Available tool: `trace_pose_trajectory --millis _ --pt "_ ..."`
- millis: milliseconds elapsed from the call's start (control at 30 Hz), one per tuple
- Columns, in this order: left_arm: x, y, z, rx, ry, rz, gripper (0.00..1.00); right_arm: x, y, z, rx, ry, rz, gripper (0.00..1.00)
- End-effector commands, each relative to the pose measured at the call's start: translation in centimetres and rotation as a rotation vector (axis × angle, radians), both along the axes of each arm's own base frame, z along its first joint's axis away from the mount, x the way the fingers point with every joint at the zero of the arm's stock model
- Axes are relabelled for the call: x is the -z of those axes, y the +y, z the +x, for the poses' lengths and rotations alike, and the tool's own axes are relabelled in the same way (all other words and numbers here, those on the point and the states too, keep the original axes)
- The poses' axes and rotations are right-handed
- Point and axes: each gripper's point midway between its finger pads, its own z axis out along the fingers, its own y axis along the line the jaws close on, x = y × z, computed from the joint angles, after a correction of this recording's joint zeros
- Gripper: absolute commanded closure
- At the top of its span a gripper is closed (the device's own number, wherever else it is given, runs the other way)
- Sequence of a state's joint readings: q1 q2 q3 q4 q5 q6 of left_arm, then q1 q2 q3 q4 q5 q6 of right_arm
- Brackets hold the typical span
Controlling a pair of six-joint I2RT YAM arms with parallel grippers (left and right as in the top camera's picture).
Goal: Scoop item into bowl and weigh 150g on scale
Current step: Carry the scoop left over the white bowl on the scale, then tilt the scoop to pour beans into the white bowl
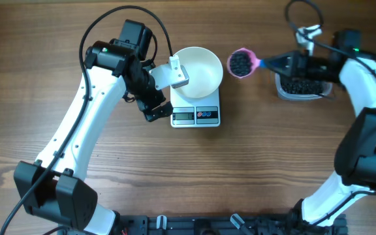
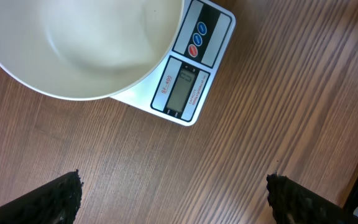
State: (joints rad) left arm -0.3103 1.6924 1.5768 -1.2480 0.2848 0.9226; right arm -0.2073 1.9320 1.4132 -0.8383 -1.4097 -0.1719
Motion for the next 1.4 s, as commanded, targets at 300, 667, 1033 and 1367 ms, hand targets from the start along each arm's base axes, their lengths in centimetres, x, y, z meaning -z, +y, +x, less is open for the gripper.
trace_pose_trajectory --millis 300,667,1033,1367 --pt "0.6 0.1 0.1 0.007 0.013 0.005 0.0 0.8 9.1 1.7 -0.131 -0.076 -0.092 0.96" --pt "0.6 0.1 0.1 0.007 0.013 0.005 0.0 0.0 9.8 4.6 0.033 -0.209 -0.347 0.96" --pt "0.6 0.1 0.1 0.007 0.013 0.005 0.0 -2.1 10.7 3.6 0.058 -0.527 -0.716 0.96" --pt "0.6 0.1 0.1 0.007 0.013 0.005 0.0 -1.1 13.2 3.3 -0.069 -0.832 -1.013 0.96"
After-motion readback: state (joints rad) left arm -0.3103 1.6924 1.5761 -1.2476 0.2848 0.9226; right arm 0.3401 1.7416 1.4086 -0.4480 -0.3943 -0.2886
